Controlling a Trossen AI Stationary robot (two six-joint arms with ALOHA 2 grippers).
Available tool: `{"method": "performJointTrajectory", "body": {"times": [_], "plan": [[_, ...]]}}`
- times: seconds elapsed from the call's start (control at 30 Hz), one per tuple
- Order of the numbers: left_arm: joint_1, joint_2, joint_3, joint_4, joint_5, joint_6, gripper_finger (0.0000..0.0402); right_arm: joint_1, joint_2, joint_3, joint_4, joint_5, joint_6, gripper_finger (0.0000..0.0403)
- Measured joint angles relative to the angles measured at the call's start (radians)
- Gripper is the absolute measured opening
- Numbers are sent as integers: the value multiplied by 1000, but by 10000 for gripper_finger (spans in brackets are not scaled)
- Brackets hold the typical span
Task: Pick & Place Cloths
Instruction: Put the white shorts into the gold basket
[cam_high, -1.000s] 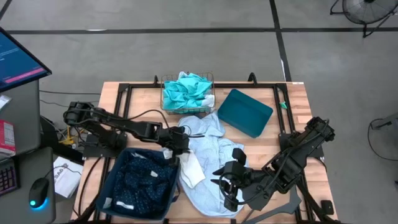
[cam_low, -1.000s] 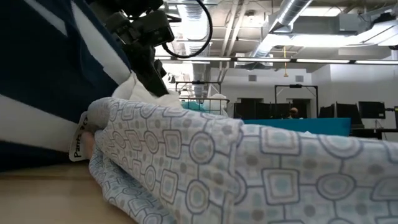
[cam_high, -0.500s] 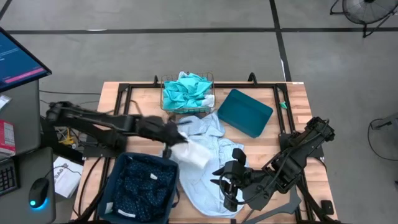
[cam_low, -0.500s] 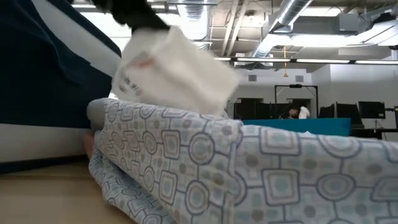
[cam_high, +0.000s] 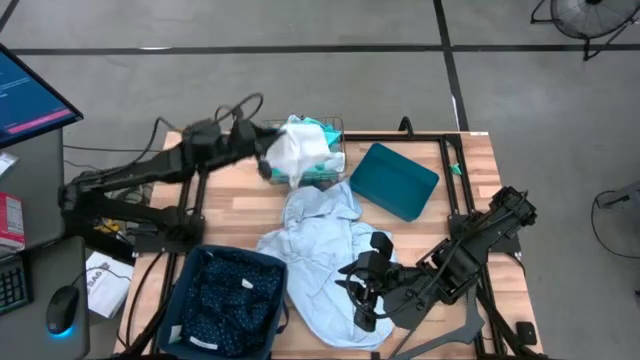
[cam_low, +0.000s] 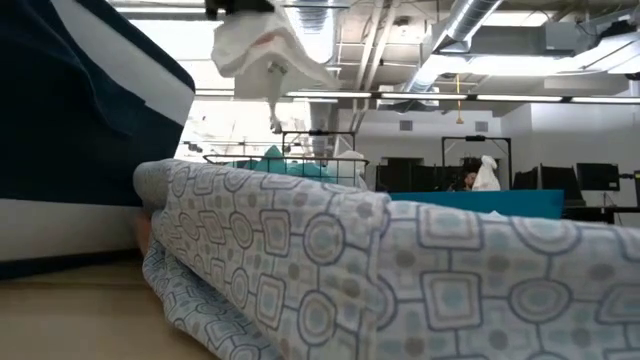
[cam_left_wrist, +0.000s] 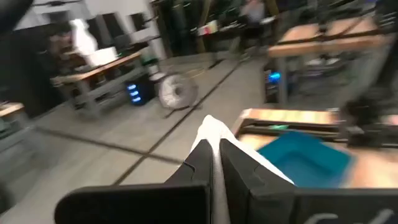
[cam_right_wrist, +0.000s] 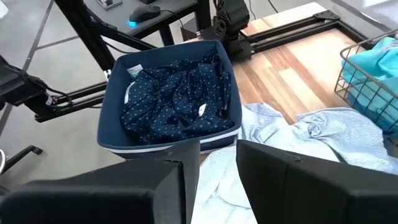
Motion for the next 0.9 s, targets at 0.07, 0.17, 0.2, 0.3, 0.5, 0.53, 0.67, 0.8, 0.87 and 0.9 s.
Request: {"method": "performJointTrajectory", "body": {"times": [0.07,0.17,0.2,0.3,0.5,0.53,0.67,0.8,0.87,0.9], "plan": [[75,40,20,-2,56,1,0,-1,0,0,-4,0,-5,102],[176,103,32,-1,156,0,0,-5,0,0,-15,-1,-4,102],[201,127,33,1,191,-1,0,-5,0,0,-15,-1,-4,102],[263,202,33,-4,288,-28,0,-4,0,0,-18,0,-4,102],[308,341,33,-3,341,-48,0,-4,0,0,-18,-1,-2,102],[312,363,33,0,361,-50,0,-4,0,0,-18,-1,-2,102],[316,437,33,2,390,-52,0,-4,0,0,-18,-1,2,102],[322,503,33,0,391,-78,0,-4,0,0,-18,-1,7,102],[323,529,32,2,390,-83,0,-4,0,0,-18,-1,7,102],[323,530,31,4,385,-82,0,-4,0,0,-18,-1,10,102]]}}
